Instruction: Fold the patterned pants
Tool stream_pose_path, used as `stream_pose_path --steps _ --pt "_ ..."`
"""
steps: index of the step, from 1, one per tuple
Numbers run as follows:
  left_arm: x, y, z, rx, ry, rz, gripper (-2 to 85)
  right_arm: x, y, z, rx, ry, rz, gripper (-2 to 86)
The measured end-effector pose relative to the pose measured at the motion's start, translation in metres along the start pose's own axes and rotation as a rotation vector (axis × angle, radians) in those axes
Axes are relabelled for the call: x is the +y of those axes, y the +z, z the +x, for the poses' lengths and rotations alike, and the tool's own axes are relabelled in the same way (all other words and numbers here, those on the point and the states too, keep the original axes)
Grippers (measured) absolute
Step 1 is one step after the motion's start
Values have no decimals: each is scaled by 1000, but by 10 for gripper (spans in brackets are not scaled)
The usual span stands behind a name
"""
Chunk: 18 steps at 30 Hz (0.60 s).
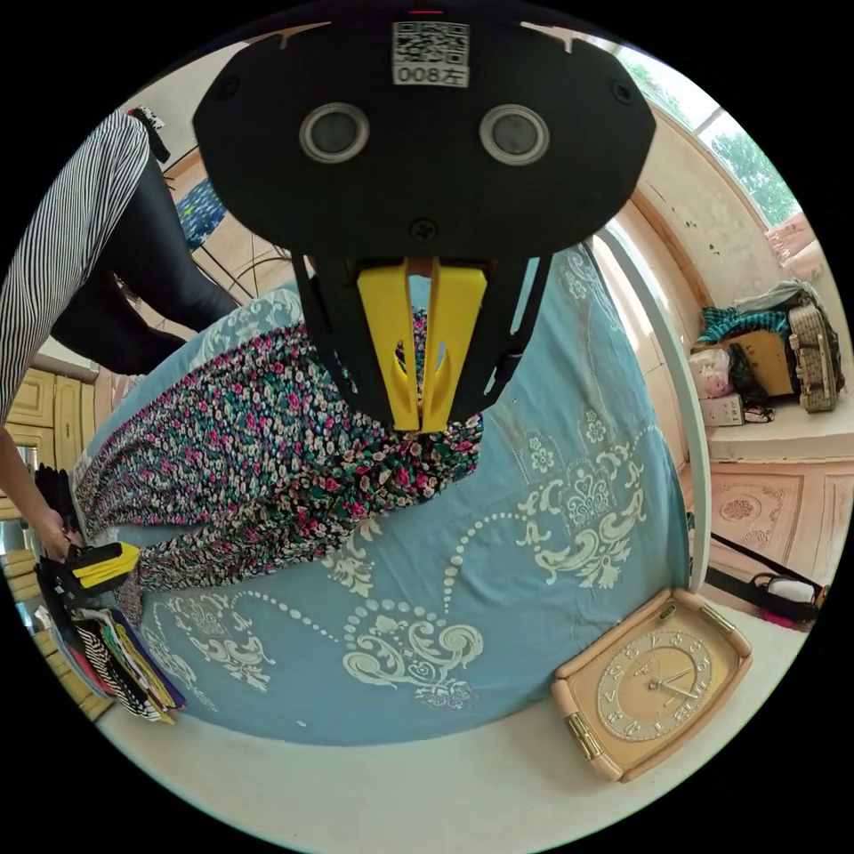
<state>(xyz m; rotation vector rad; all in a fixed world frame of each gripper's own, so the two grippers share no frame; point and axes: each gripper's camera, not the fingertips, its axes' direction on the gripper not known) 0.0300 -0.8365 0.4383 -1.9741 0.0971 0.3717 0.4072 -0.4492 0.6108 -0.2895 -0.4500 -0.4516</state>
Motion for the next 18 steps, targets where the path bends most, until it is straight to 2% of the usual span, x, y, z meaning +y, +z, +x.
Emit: stream_pose_path --steps 8,18 --pt "37 55 21 23 -22 -170 3 13 65 -12 -100 -29 -125 2" --pt "50 100 29 38 -34 -257 4 20 117 -7 -144 -60 -208 2"
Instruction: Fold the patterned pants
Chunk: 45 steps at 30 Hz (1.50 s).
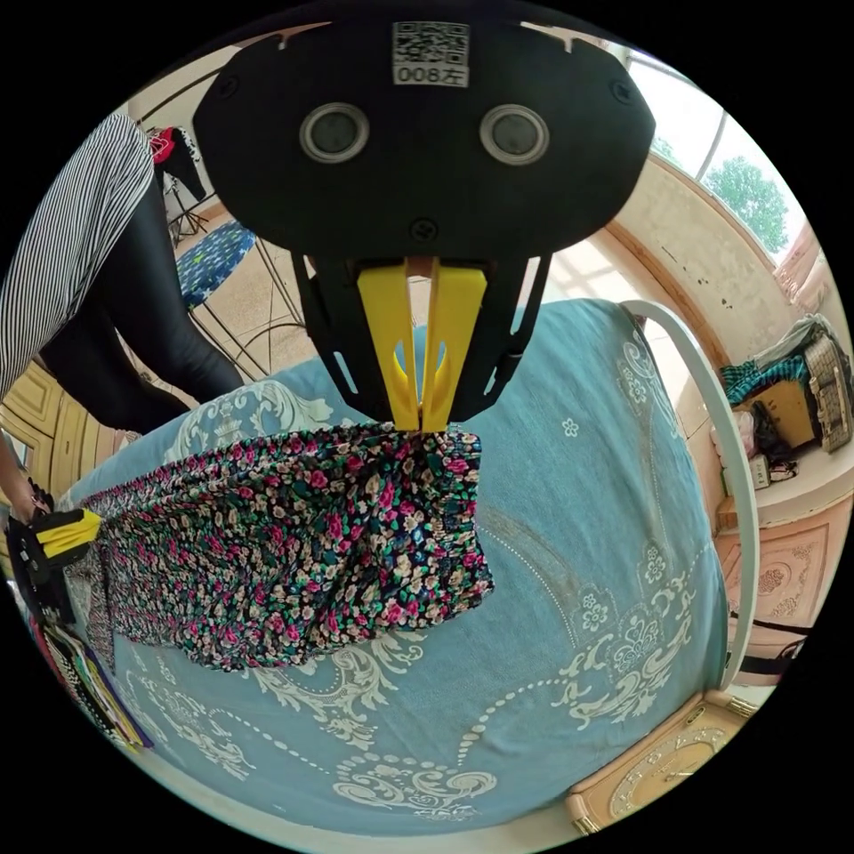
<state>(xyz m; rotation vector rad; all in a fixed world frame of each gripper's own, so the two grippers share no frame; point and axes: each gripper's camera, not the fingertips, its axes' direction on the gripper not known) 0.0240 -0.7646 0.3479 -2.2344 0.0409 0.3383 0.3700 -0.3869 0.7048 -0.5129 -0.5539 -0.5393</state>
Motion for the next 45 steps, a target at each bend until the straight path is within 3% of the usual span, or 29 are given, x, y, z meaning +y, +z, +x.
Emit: stream_pose_path --steps 18,29,34,40,45 --pt "-26 85 16 14 -38 -96 4 -6 70 44 -15 16 -46 3" --pt "-31 122 23 77 -130 -133 9 -3 112 54 145 -28 -26 8" --pt "-14 127 14 161 -306 -88 9 6 117 78 49 76 45 18" --pt "-6 134 27 210 -515 1 9 29 121 120 -212 294 179 55" --pt "-20 136 53 382 -509 139 6 72 104 143 -236 453 274 58"
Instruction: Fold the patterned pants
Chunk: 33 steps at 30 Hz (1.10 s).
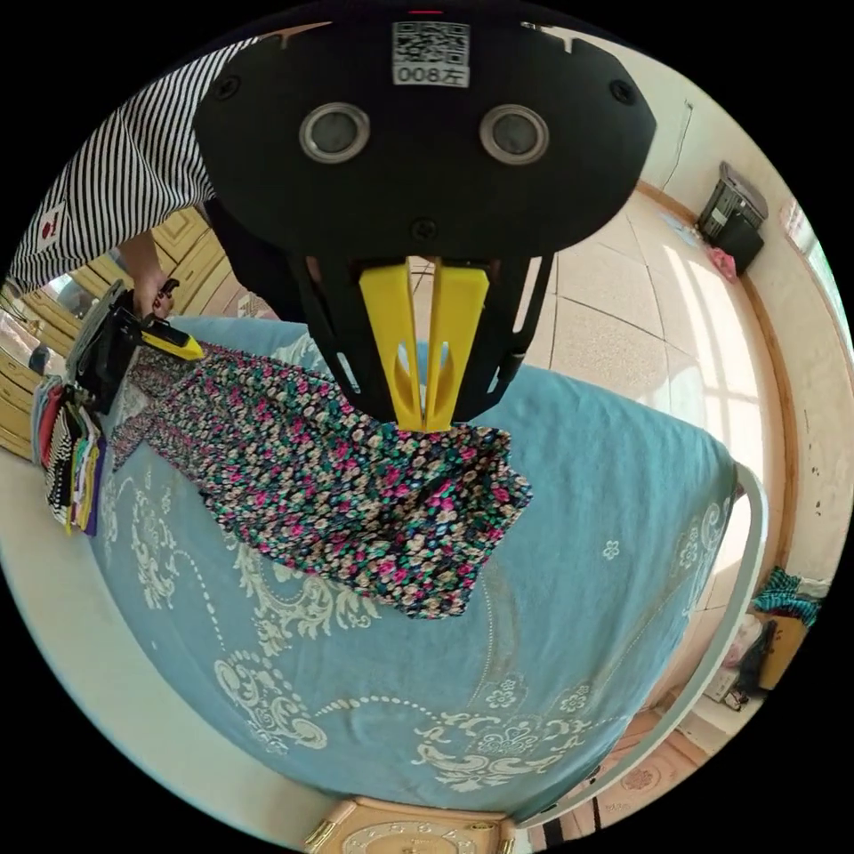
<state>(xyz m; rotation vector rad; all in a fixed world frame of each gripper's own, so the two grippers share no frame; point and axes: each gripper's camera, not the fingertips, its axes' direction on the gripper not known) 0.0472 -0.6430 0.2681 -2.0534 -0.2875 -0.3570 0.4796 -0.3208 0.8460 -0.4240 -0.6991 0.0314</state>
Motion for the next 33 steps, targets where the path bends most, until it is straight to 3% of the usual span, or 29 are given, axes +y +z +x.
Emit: stream_pose_path --steps 2,6,11,25,33 --pt "-11 17 41 129 152 -15 7 7 -26 15 25 55 85 58" --pt "-28 61 135 287 486 -99 14 -2 -85 49 270 96 207 59" --pt "-32 125 253 405 825 -182 40 -40 -117 82 498 50 151 65" --pt "-26 201 352 244 923 -184 34 -69 -89 146 527 169 87 39" --pt "-20 205 388 253 940 -143 18 -43 -88 186 452 203 186 4"
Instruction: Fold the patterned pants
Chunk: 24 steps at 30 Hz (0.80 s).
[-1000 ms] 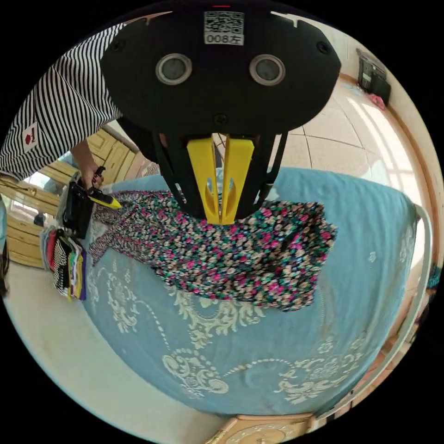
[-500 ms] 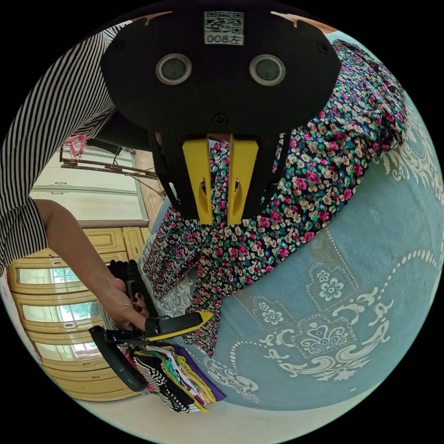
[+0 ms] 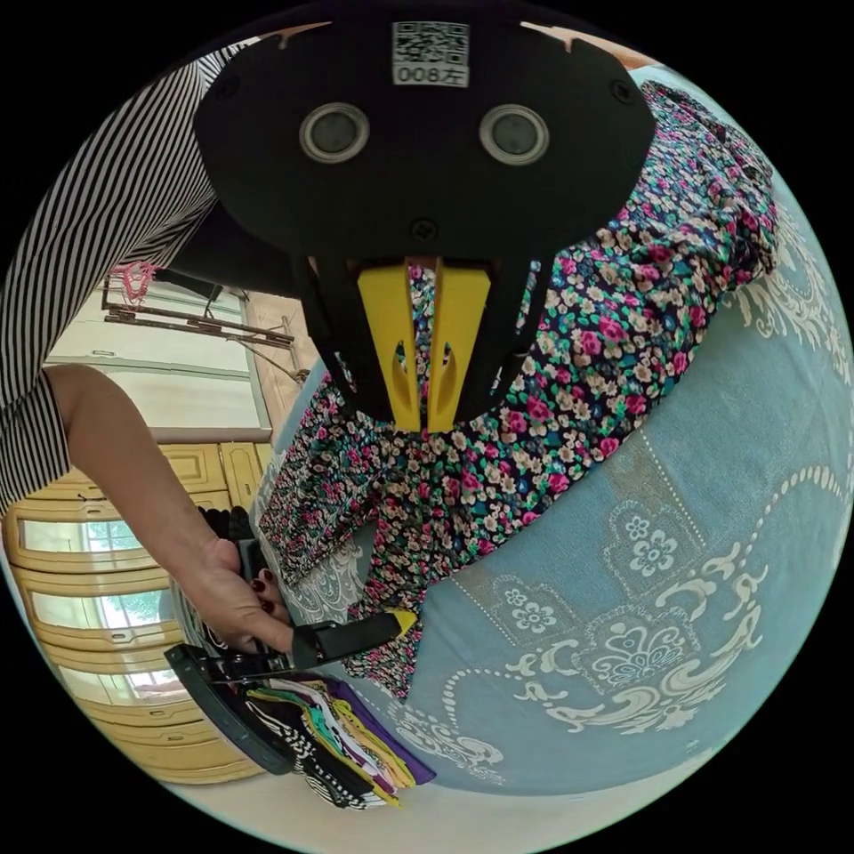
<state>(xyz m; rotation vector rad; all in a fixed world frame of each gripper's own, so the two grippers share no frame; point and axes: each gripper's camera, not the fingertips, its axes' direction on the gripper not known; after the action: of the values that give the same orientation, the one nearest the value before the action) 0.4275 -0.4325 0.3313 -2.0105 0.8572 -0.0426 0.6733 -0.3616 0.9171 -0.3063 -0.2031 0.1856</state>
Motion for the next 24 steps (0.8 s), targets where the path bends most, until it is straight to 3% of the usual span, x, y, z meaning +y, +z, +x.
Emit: stream_pose_path --steps 7,15,24 --pt "-27 2 33 27 82 32 13 49 -14 51 -178 62 150 2" --pt "-62 27 83 43 239 -57 12 143 1 126 -435 229 261 1" --pt "-105 72 128 -2 337 -185 13 210 50 164 -480 335 278 1"
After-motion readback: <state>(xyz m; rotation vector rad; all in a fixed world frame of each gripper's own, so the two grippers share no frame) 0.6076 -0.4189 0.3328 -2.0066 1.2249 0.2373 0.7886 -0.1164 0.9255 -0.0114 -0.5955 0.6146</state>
